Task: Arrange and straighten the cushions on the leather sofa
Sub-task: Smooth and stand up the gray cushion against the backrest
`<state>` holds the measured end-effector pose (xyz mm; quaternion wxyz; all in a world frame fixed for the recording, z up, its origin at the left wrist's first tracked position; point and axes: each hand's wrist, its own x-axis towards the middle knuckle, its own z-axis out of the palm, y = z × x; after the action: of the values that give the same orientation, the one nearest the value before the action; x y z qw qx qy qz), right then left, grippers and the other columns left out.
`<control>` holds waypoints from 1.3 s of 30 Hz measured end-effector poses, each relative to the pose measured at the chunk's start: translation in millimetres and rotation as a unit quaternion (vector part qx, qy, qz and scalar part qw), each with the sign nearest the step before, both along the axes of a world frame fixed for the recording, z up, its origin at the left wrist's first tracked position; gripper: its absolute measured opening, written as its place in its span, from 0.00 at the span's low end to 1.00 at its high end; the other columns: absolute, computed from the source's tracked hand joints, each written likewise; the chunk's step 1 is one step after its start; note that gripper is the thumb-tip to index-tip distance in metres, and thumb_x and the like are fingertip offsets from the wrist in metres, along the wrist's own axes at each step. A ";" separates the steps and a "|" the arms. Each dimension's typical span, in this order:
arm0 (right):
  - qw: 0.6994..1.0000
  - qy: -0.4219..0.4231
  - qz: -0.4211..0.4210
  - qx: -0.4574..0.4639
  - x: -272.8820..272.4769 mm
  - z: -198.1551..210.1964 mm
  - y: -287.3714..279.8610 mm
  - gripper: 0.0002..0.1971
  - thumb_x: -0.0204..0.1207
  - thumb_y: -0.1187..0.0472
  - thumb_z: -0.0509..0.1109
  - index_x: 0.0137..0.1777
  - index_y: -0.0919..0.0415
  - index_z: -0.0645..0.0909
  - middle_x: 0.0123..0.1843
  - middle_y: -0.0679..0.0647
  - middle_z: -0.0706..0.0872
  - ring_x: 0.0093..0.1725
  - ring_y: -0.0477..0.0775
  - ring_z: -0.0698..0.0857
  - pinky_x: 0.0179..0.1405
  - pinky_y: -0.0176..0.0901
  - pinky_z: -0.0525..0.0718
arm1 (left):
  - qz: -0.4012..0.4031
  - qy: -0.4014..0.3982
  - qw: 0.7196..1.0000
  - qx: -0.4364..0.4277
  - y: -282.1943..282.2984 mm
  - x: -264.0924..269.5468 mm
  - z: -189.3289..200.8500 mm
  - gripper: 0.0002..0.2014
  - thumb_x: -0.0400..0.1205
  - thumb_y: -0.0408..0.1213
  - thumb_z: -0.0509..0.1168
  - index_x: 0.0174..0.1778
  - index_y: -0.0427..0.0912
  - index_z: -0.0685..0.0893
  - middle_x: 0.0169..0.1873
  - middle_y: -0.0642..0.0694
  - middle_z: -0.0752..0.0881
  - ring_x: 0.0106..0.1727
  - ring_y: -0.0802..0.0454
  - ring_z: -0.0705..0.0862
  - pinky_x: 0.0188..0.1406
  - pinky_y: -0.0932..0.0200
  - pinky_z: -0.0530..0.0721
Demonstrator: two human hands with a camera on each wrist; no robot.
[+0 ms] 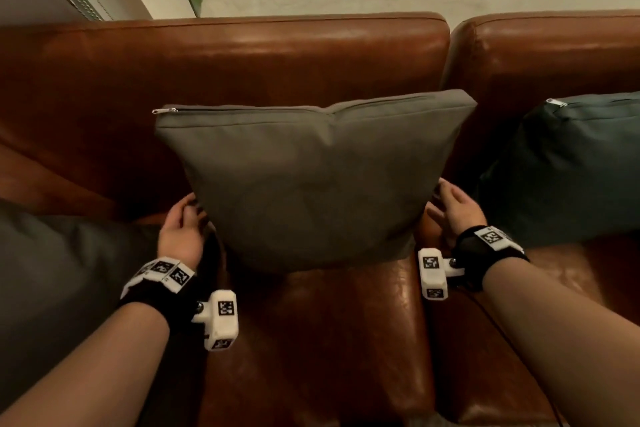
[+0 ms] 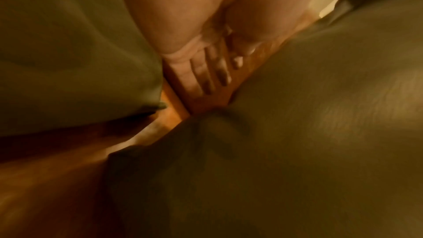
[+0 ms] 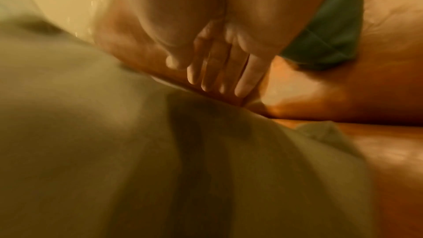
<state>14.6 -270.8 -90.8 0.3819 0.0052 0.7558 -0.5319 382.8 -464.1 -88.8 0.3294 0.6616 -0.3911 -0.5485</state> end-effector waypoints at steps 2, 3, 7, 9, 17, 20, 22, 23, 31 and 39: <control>0.999 -0.007 0.045 0.026 9.4 -18.3 -2.5 0.10 0.81 0.56 0.68 0.61 0.47 0.81 0.59 0.52 0.86 0.60 0.55 0.85 0.66 0.54 0.82 | -0.015 -0.018 0.999 0.045 11.0 -6.3 -15.5 0.17 0.80 0.51 0.63 0.64 0.57 0.84 0.60 0.46 0.88 0.62 0.45 0.86 0.65 0.46 0.83; 0.998 0.006 0.039 0.042 11.0 -26.0 -4.5 0.10 0.75 0.53 0.72 0.57 0.47 0.84 0.59 0.53 0.87 0.59 0.56 0.86 0.67 0.56 0.82 | -0.006 -0.029 0.998 0.050 13.3 -10.2 -17.9 0.16 0.79 0.46 0.65 0.62 0.57 0.86 0.58 0.47 0.88 0.62 0.45 0.86 0.63 0.52 0.84; 0.994 0.057 -0.068 0.061 3.1 -20.3 -12.4 0.08 0.73 0.58 0.78 0.51 0.53 0.90 0.52 0.55 0.90 0.54 0.53 0.89 0.64 0.48 0.85 | 0.053 -0.047 0.995 0.069 1.6 -11.0 -13.1 0.15 0.84 0.36 0.63 0.65 0.44 0.84 0.47 0.44 0.87 0.45 0.48 0.83 0.46 0.57 0.82; 0.994 0.068 -0.079 0.046 -4.8 -15.8 -12.0 0.11 0.73 0.56 0.79 0.54 0.56 0.90 0.51 0.54 0.91 0.54 0.53 0.89 0.62 0.48 0.85 | 0.061 -0.042 0.996 0.053 -10.7 -5.9 -15.7 0.16 0.81 0.40 0.66 0.65 0.45 0.85 0.57 0.43 0.88 0.55 0.48 0.85 0.60 0.53 0.82; 0.991 0.042 0.055 0.115 -7.9 -54.9 25.1 0.14 0.78 0.40 0.64 0.58 0.39 0.86 0.60 0.48 0.89 0.63 0.54 0.86 0.69 0.59 0.81 | 0.001 -0.120 0.991 0.057 30.4 -15.0 -24.6 0.16 0.86 0.34 0.59 0.68 0.40 0.82 0.63 0.36 0.85 0.66 0.39 0.82 0.68 0.50 0.76; 0.981 0.039 0.108 0.155 8.1 -61.7 36.3 0.24 0.72 0.37 0.67 0.64 0.46 0.85 0.64 0.57 0.88 0.63 0.62 0.86 0.68 0.61 0.82 | -0.026 -0.145 0.986 0.083 44.4 -16.0 -40.7 0.18 0.86 0.38 0.59 0.72 0.46 0.80 0.63 0.36 0.85 0.66 0.36 0.82 0.70 0.42 0.78; 0.979 0.042 0.083 0.183 14.8 -51.1 30.2 0.20 0.72 0.37 0.71 0.60 0.43 0.87 0.59 0.52 0.90 0.56 0.60 0.88 0.63 0.57 0.85 | -0.018 -0.159 0.984 0.073 45.2 -16.1 -40.3 0.15 0.85 0.34 0.62 0.67 0.42 0.84 0.56 0.39 0.87 0.60 0.41 0.85 0.61 0.52 0.82; 0.976 0.046 0.071 0.201 14.9 -43.9 26.0 0.20 0.72 0.36 0.72 0.60 0.43 0.88 0.57 0.49 0.89 0.56 0.59 0.88 0.61 0.52 0.85 | -0.009 -0.169 0.983 0.072 43.0 -13.9 -41.6 0.14 0.84 0.32 0.62 0.64 0.41 0.85 0.50 0.42 0.87 0.53 0.44 0.85 0.52 0.60 0.81; 0.955 0.129 0.024 0.267 7.0 -40.7 27.4 0.19 0.76 0.39 0.70 0.62 0.46 0.88 0.55 0.55 0.90 0.56 0.60 0.87 0.59 0.47 0.83 | 0.008 -0.235 0.971 0.035 40.1 -8.9 -48.6 0.11 0.84 0.39 0.64 0.57 0.42 0.88 0.54 0.38 0.89 0.58 0.39 0.85 0.63 0.50 0.81; 0.955 0.246 0.008 0.168 33.9 -4.2 38.0 0.16 0.81 0.49 0.67 0.64 0.56 0.85 0.60 0.58 0.88 0.58 0.56 0.85 0.53 0.29 0.77 | -0.076 -0.233 0.958 -0.148 69.2 -34.3 29.7 0.29 0.84 0.32 0.60 0.82 0.40 0.61 0.79 0.34 0.59 0.77 0.38 0.68 0.78 0.54 0.64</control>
<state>48.4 -232.8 -94.9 0.1821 -0.0672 0.9047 -0.3792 348.5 -394.8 -59.0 0.2802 0.6835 -0.5829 -0.3385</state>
